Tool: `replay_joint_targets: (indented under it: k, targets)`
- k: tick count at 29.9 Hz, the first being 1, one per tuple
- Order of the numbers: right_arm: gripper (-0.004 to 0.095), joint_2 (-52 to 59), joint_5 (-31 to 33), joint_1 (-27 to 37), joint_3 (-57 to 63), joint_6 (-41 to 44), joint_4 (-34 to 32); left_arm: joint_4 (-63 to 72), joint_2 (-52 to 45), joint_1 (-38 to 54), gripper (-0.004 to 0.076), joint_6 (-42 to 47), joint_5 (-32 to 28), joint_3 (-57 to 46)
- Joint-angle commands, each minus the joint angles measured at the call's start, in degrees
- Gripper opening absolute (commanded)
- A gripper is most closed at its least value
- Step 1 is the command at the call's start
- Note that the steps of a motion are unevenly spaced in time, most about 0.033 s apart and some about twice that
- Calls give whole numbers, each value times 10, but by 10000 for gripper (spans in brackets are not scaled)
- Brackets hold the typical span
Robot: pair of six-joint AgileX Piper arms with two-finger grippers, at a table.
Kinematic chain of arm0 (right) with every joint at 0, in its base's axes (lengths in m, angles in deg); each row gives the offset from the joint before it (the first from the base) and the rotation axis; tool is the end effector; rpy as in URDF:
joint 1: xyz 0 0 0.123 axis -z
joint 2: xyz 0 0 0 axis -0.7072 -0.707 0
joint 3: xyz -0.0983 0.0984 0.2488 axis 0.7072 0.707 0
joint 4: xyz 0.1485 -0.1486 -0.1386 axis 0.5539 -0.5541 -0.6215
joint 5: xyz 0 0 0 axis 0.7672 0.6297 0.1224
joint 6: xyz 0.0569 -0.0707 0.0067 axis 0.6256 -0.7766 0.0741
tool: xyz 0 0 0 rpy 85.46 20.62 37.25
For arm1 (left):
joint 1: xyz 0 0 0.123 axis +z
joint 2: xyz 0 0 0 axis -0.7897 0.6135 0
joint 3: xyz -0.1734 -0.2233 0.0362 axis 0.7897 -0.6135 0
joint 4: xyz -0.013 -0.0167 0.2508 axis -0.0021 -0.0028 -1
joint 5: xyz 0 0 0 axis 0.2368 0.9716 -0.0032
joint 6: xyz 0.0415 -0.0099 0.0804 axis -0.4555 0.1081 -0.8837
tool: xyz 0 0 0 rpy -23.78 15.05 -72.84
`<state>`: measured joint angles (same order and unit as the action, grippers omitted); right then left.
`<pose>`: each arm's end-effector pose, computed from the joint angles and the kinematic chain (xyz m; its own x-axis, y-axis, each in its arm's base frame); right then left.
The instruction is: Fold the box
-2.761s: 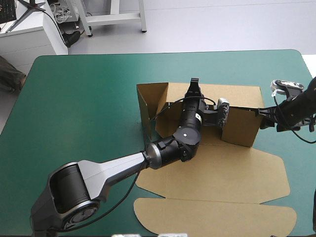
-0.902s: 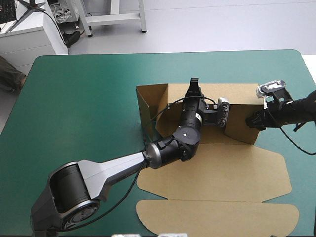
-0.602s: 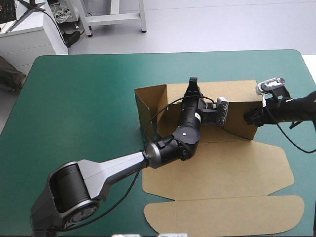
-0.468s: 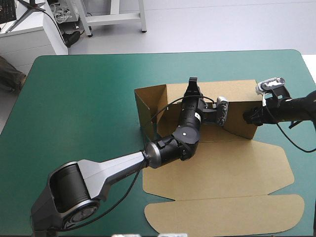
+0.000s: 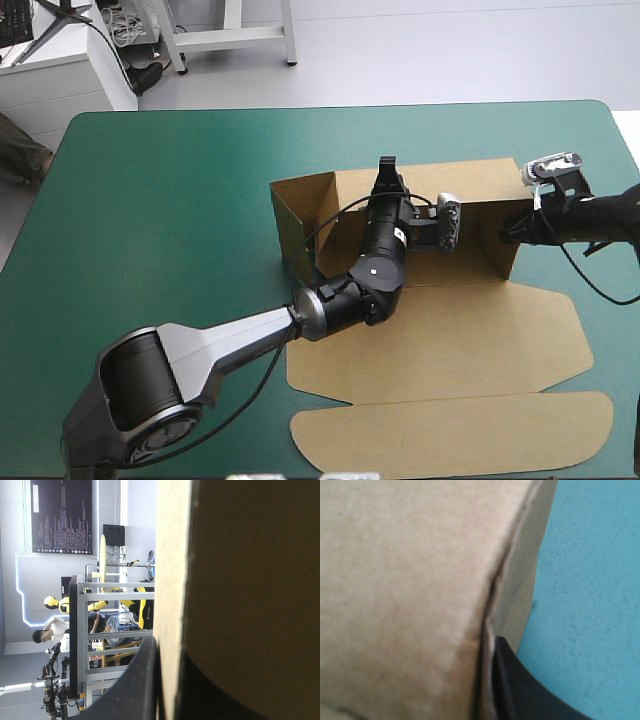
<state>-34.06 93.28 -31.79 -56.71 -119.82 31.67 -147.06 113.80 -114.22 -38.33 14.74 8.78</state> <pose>0.3151 -0.0272 0.2931 -0.6960 -0.2644 -0.6676 -0.4500 0.8851 0.1186 0.2679 -0.3753 0.2958 0.2306 0.9473 -0.2223 0.3423 0.1348 0.9298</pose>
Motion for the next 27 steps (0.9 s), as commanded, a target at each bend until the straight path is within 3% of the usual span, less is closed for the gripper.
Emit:
replay_joint_targets:
  k: [1, 9, 12, 19, 27]
  targets:
    - [0, 15, 31, -4, -13, -7, 75, 0, -31, -7, -10, 17, -31, 10]
    - [0, 15, 35, -4, -13, -7, 72, 0, -31, -7, 1, 17, -31, 10]
    - [0, 15, 35, -4, -13, -7, 72, -15, -31, -6, 79, 17, -31, 10]
    - [0, 15, 25, -4, -13, 17, 59, -33, -31, -6, 417, 44, -82, 10]
    - [0, 13, -34, -4, -14, 55, 58, -109, -39, -26, 435, 135, -78, 11]
